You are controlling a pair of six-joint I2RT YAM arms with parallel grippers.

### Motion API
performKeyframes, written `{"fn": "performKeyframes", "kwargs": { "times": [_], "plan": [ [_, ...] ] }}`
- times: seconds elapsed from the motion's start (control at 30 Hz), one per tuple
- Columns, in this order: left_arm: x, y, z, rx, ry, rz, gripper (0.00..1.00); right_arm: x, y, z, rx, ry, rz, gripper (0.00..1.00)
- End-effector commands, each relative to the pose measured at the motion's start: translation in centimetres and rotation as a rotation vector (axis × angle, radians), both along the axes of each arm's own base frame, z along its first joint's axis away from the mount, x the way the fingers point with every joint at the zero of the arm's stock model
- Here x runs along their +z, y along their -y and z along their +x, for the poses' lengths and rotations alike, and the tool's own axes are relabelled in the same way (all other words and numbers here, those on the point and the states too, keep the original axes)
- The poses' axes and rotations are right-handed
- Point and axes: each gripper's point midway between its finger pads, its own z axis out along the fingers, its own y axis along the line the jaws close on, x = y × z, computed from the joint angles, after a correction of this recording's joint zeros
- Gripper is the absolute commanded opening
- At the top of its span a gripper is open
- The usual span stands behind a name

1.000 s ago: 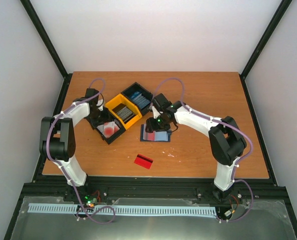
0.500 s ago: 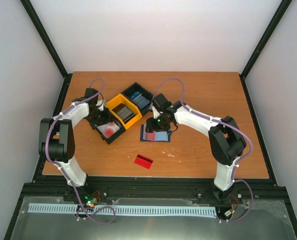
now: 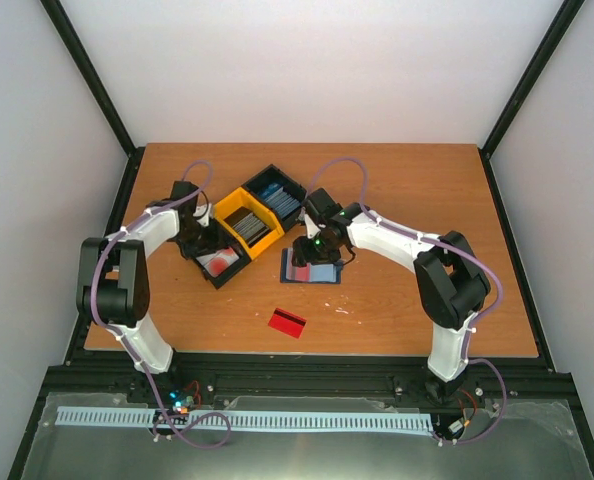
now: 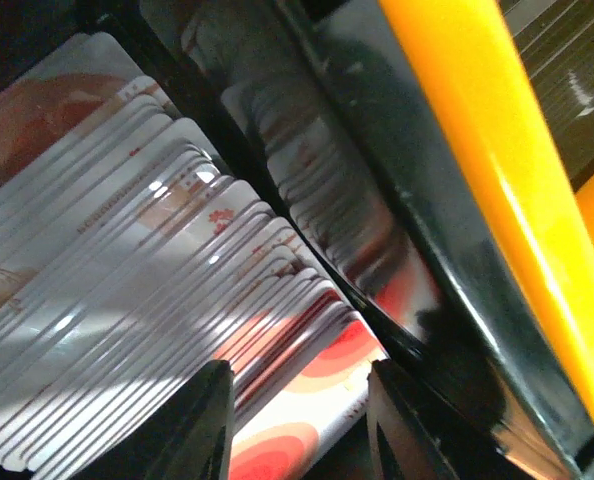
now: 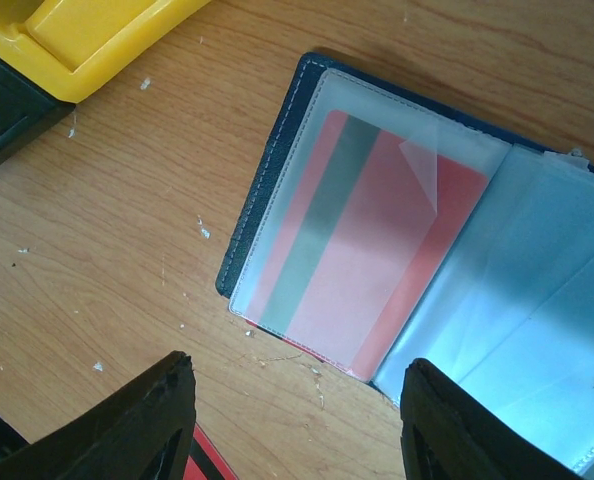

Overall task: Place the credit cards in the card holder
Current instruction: Pick up the credit card from the storage box.

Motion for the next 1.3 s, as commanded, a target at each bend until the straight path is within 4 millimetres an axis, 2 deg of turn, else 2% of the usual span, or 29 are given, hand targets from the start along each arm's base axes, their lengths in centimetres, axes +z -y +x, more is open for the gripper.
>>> {"fn": "performKeyframes", "kwargs": {
  "times": [0.0, 0.17, 0.27, 0.5, 0.67, 1.0, 1.27],
  "plan": [
    [0.1, -0.5, 0.1, -0.032, 0.027, 0.078, 0.40, -0.4, -0.2, -0.2, 0.004, -0.008, -0.012, 0.56],
    [-0.6, 0.1, -0.2, -0.059, 0.003, 0.087, 0.40, -0.5, -0.2, -0.2, 0.002, -0.009, -0.014, 0.56],
    [-0.9, 0.3, -0.5, -0.065, -0.011, 0.084, 0.36, -0.6, -0.1, -0.1, 0.001, -0.007, -0.016, 0.56],
    [0.2, 1.5, -0.7, -0.093, 0.001, 0.037, 0.25, -0.8, 0.0, -0.2, -0.004, -0.012, -0.022, 0.56],
    [0.3, 2.2, -1.3, -0.116, -0.013, 0.005, 0.24, -1.0, 0.0, -0.2, -0.003, -0.013, -0.026, 0.56],
    [2.2, 3.7, -2.2, -0.155, -0.005, -0.076, 0.15, -1.1, 0.2, -0.3, -0.005, -0.014, -0.033, 0.55],
    [2.4, 4.7, -3.1, -0.189, -0.020, -0.129, 0.11, -1.2, 0.1, -0.2, -0.005, -0.014, -0.028, 0.55]
  ]
}}
